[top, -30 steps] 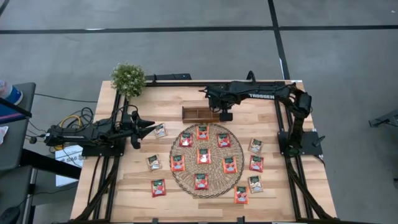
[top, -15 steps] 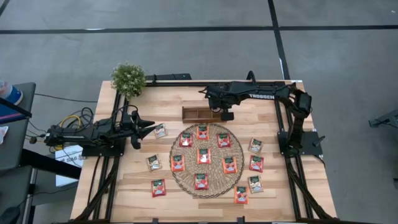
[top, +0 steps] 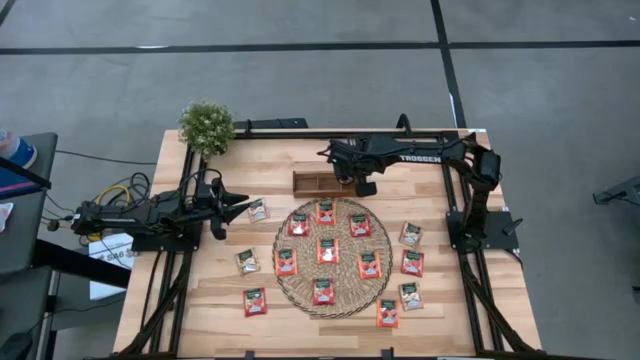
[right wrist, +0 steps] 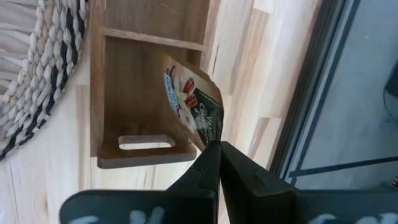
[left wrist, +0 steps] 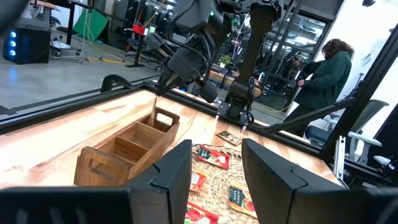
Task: Pick & Place Tea
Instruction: Put the brown tea bag into the right section of the wooden organizer
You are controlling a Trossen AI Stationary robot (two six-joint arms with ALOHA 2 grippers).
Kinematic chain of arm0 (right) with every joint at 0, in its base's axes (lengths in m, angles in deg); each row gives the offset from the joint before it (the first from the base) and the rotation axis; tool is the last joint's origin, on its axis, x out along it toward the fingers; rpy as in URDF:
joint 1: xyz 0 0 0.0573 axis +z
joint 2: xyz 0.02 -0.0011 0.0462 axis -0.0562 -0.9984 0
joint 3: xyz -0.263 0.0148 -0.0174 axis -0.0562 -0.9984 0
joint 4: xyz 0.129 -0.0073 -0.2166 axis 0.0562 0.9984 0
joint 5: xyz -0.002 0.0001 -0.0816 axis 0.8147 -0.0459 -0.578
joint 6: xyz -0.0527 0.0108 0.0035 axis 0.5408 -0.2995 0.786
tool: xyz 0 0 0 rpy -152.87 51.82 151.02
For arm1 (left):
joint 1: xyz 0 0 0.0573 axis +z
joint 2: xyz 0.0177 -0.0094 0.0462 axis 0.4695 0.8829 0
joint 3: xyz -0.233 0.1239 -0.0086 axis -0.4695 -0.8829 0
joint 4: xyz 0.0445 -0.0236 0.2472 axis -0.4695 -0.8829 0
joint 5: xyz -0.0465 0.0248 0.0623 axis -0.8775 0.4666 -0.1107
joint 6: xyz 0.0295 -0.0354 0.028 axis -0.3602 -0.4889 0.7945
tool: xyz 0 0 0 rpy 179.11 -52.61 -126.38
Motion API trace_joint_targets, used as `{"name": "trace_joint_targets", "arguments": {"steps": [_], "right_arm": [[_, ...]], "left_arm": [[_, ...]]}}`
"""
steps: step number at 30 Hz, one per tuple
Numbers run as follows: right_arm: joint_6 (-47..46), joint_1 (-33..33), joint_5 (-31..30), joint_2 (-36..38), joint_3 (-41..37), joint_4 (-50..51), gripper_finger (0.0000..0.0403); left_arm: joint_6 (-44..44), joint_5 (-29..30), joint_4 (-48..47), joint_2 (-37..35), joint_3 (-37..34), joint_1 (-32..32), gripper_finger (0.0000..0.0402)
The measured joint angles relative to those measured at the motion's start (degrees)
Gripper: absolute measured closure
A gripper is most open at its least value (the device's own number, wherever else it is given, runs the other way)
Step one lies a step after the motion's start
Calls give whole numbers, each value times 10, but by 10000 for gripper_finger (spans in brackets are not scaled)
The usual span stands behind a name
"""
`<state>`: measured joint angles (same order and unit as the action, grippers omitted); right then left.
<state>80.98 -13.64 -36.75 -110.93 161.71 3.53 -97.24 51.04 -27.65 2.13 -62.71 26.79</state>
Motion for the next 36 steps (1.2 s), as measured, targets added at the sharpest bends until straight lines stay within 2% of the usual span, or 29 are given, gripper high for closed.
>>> {"name": "trace_joint_targets", "arguments": {"steps": [18,32,36], "right_arm": [[0,0,16,0,0,1,402],[-4,3,2,0,0,-9,342],[-47,16,-13,-1,39,55,340]], "left_arm": [[0,0,0,0,0,0,269],[0,0,0,0,0,0,269],[0,0,0,0,0,0,269]]}}
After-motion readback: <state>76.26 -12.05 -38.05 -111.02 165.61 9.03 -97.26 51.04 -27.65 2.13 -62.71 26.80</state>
